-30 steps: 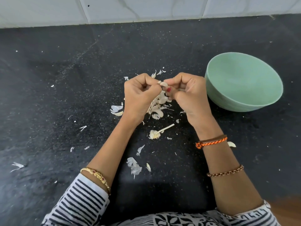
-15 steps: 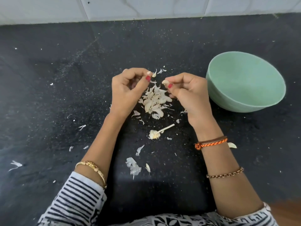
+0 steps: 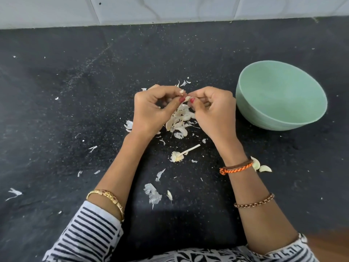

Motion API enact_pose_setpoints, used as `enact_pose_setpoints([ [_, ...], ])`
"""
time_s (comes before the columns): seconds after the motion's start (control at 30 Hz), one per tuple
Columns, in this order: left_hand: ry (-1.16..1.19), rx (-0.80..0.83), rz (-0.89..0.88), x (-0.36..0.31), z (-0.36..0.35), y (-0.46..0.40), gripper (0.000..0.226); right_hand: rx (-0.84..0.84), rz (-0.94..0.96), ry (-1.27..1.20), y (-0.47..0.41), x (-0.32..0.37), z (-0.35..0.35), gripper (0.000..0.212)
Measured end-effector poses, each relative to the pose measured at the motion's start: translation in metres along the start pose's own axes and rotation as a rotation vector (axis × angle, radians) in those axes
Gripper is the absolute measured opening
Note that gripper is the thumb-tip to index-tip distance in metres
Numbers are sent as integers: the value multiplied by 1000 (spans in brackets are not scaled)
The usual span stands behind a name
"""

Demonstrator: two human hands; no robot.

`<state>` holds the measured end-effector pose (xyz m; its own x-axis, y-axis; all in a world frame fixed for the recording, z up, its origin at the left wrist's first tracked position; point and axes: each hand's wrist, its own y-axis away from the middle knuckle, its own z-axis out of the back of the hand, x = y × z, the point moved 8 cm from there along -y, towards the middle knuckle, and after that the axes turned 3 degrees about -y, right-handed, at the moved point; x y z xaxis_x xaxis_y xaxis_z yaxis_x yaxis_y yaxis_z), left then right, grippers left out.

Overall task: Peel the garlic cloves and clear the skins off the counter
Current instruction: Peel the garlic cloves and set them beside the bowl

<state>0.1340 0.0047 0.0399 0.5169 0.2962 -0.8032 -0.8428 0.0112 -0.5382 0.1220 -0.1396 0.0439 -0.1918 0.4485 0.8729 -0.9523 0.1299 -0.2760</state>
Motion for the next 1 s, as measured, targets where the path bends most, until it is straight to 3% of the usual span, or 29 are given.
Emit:
enact_pose_setpoints([
  [0.13, -79, -4, -81, -6, -1, 2, 16, -6, -16, -18, -1, 1, 2, 10],
  [0.73, -100, -14, -49, -9, -9, 6, 35, 60, -74, -34, 1, -3, -4, 21],
  [0.83, 1, -61, 30, -9, -9, 7, 39, 18, -29, -77, 1, -2, -3, 15],
  [1.0, 381, -149, 272, 0, -11, 8, 34, -100, 113, -147, 5, 7, 0, 13],
])
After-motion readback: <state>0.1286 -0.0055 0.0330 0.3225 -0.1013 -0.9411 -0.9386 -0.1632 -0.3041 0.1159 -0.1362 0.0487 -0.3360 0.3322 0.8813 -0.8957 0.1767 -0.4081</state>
